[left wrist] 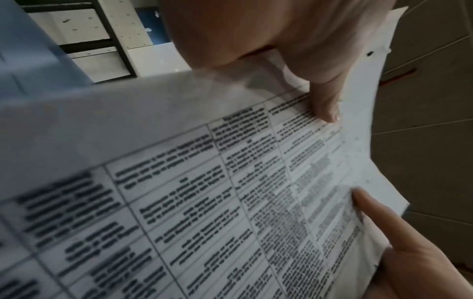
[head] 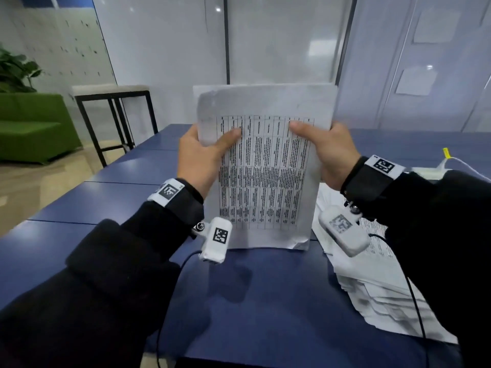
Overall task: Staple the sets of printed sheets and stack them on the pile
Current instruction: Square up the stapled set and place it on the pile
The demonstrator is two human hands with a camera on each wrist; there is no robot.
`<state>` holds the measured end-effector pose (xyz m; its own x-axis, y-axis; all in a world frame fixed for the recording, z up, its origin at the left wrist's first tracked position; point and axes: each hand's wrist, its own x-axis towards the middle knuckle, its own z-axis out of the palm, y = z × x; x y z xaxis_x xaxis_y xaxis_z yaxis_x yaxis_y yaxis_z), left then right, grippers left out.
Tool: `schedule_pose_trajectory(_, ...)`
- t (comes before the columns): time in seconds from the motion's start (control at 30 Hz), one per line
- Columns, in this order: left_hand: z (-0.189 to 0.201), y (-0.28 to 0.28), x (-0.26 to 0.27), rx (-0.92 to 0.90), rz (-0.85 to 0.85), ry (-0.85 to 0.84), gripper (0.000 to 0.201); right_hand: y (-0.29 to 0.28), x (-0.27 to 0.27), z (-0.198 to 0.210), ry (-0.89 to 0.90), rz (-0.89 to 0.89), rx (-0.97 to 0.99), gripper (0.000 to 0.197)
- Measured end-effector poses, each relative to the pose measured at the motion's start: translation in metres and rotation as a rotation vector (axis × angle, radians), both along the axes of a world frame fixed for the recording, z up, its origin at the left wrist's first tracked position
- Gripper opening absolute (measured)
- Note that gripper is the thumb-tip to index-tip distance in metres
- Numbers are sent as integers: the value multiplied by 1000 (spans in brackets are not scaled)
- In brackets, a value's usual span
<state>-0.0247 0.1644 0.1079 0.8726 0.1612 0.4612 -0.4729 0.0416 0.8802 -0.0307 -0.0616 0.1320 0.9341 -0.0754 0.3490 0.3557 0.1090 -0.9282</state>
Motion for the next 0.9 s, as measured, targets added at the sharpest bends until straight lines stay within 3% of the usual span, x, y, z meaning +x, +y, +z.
schedule_pose_trajectory(0.1, 14, -4, 3, -32, 46, -72, 43, 2, 2, 14, -45, -41, 24, 68)
schedule_pose_trajectory(0.2, 8, -4, 4, -43, 93, -81, 53, -1, 4, 12, -61, -47, 21, 50)
schedule_pose_trajectory(0.33, -21, -5, -1, -34, 61, 6, 37, -4, 1, -14, -13, -10, 7, 58)
schedule_pose_trajectory(0.53, -11, -5, 0, -60, -21, 36, 12, -4, 8, -16, -46, -45, -2, 39)
schedule_pose_trajectory(0.63, -22, -3, 2, -47, -38, 50, 11, -5, 8, -26, -31, -34, -16, 35)
schedule_pose_trajectory(0.73, -33, 2, -2, 4, -76, 48, 26, -7, 3, -37, -19, -8, -12, 35)
schedule_pose_trajectory(0.83, -12, 11, -4, 4, -117, 15, 6, -8, 2, -35, -51, -12, -19, 36)
schedule_pose_trajectory(0.9, 12, 19, -2, -12, -134, -34, 14, -10, 3, -31, -69, -22, -28, 35)
